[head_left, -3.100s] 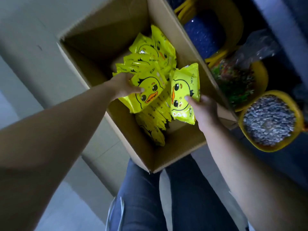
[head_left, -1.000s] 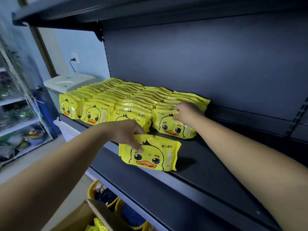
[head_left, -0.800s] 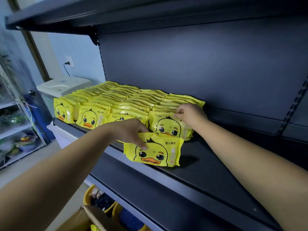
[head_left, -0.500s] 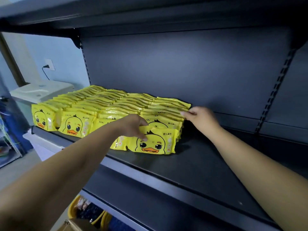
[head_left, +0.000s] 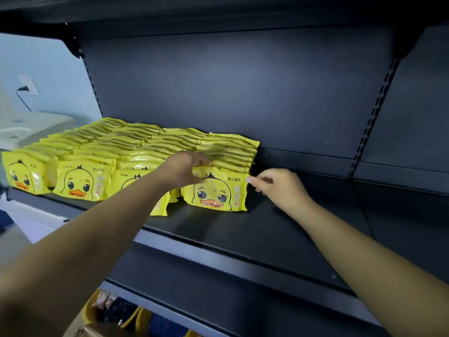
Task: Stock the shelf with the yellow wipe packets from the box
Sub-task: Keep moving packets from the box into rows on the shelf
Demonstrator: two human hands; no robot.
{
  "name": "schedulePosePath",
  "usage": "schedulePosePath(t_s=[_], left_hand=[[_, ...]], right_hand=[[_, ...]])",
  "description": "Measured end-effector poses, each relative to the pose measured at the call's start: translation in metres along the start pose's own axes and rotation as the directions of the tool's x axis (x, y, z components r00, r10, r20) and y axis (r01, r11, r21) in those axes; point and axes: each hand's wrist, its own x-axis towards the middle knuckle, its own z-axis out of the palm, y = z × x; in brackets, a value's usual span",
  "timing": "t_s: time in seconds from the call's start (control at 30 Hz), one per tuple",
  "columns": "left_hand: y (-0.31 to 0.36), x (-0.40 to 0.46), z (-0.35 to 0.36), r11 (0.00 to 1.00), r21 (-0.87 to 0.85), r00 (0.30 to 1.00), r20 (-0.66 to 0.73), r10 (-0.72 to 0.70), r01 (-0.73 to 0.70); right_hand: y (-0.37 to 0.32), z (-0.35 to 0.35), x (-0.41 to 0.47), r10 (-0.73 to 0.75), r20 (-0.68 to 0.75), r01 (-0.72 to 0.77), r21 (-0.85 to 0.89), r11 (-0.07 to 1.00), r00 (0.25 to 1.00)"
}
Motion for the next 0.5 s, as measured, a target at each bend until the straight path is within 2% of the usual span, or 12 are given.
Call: schedulePosePath(t_s=[0.13, 0.27, 0.37, 0.4, 0.5], left_hand=[[-0.006, -0.025, -0.015, 0.998, 0.062, 0.994, -0.111, 0.01, -0.003], [-0.021, -0.077, -0.025, 0.982, 0.18, 0.984, -0.174, -0.032, 0.064], [-0.039, -0.128, -0.023, 0.961, 0.24, 0.976, -0.198, -0.092, 0.14], [-0.044, -0.145, -0.023, 0.95, 0.257, 0.972, -0.195, -0.128, 0.176], [-0.056, -0.204, -0.019, 0.867, 0.313, 0.922, -0.15, -0.357, 0.387]], right_hand=[[-0.018, 0.011, -0.004, -0.1, 0.056, 0.099, 0.017, 0.995, 0.993], [-0.047, 0.036, -0.005, -0.199, 0.134, 0.179, 0.148, 0.973, 0.971], [-0.07, 0.066, -0.009, -0.305, 0.226, 0.265, 0.191, 0.945, 0.925], [-0.076, 0.076, -0.012, -0.345, 0.252, 0.299, 0.205, 0.932, 0.904], [-0.095, 0.109, -0.028, -0.444, 0.372, 0.364, 0.267, 0.892, 0.815]])
